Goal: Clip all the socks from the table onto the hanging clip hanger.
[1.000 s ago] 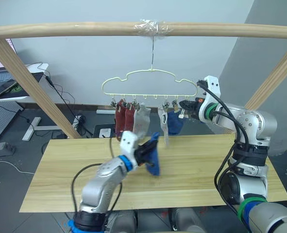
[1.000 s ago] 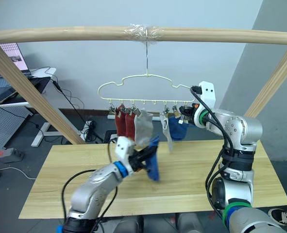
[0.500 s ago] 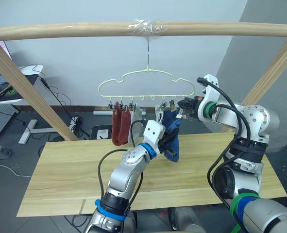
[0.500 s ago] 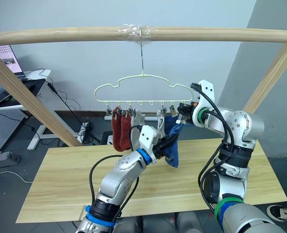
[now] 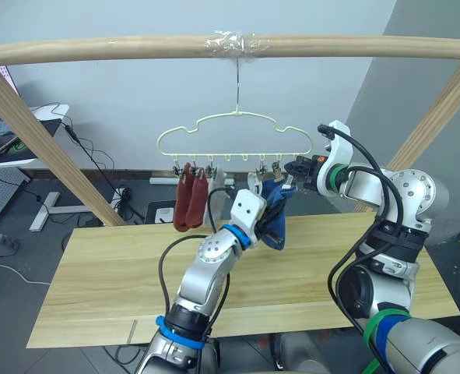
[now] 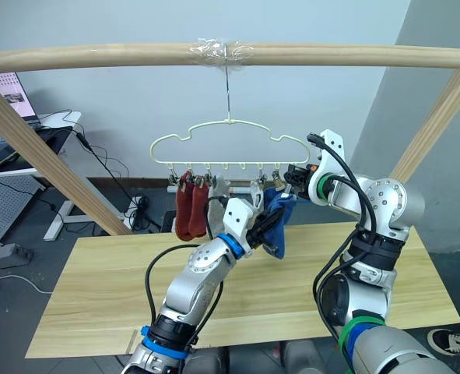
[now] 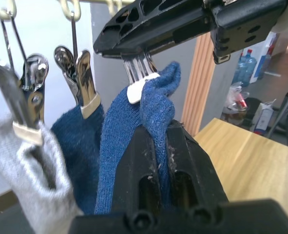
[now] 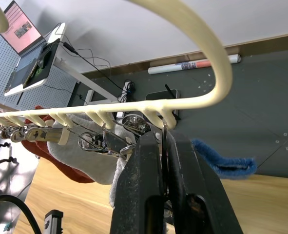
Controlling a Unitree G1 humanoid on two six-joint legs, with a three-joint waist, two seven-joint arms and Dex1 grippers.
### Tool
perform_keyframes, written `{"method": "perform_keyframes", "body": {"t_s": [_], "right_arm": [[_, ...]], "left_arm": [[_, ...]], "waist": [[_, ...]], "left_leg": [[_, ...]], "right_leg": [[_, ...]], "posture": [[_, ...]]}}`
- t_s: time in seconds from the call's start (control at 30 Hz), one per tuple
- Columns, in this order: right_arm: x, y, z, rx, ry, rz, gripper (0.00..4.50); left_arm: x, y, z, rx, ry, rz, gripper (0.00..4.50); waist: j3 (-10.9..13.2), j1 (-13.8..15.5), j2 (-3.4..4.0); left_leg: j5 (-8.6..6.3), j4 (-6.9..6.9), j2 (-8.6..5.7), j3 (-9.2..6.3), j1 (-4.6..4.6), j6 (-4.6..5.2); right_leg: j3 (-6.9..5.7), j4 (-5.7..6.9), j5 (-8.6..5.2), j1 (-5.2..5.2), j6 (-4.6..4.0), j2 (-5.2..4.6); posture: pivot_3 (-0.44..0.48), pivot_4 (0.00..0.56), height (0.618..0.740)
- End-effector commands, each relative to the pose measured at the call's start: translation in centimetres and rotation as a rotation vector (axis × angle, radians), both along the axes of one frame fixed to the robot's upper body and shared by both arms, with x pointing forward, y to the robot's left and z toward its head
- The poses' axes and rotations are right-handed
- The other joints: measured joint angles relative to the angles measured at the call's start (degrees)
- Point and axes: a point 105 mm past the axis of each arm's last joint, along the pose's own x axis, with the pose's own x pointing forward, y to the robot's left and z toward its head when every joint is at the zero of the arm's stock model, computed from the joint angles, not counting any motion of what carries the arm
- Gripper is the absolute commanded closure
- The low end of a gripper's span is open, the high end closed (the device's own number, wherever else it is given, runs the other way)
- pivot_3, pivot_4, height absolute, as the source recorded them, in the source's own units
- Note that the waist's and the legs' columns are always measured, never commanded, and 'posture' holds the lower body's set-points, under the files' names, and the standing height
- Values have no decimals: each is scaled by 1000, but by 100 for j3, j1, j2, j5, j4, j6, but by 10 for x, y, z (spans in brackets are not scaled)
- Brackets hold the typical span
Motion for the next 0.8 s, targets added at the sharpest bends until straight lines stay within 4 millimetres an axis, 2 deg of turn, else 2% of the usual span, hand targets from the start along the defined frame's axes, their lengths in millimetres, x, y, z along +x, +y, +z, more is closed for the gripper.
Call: {"method": "perform_keyframes", "body": {"t_s": [0.03,0.07,0.17,0.3,0.5,0.67,0.73,0.8], "right_arm": [[0,2,18,5,-63,2,4500],[0,2,18,6,-64,3,4500],[1,1,19,2,-80,-2,3693],[1,0,23,18,-102,-7,2143],[-6,-19,39,-5,-268,-87,0],[-24,-37,19,-126,-349,-129,0],[-30,-40,7,-182,-376,-135,0],[-36,-40,-11,-211,-381,-132,0]], "left_arm": [[0,-9,17,-13,-79,-15,4475],[1,-9,18,-15,-80,-15,4475],[1,-9,20,-15,-91,-18,4500],[-1,-10,17,11,-103,-43,4500],[-8,-16,10,-14,-7,-142,2780],[-5,-4,-21,23,115,-140,1252],[-5,7,-36,63,146,-121,617],[-5,27,-47,92,171,-83,22]], "waist": [[0,0,0],[0,0,0],[0,-6,0],[0,-7,0],[-3,-5,3],[-11,-21,10],[-11,-86,11],[-12,-157,12]], "left_leg": [[0,0,0,0,0,0],[0,0,0,0,0,0],[0,0,0,0,0,0],[0,0,0,0,-1,0],[0,0,0,-2,-9,0],[0,1,0,2,-17,0],[0,1,0,2,-14,0],[0,1,0,3,-9,0]], "right_leg": [[0,0,0,0,0,0],[-1,0,0,0,0,0],[0,0,0,0,0,0],[0,0,0,-2,0,0],[-2,-1,0,-6,1,0],[-2,-11,-1,-8,6,-1],[-2,-8,-1,-9,6,-1],[0,0,-1,-10,6,0]], "posture": [[-111,128,740],[-111,127,740],[-110,127,740],[-112,122,740],[-120,109,740],[-126,99,740],[-128,98,740],[-136,98,740]]}}
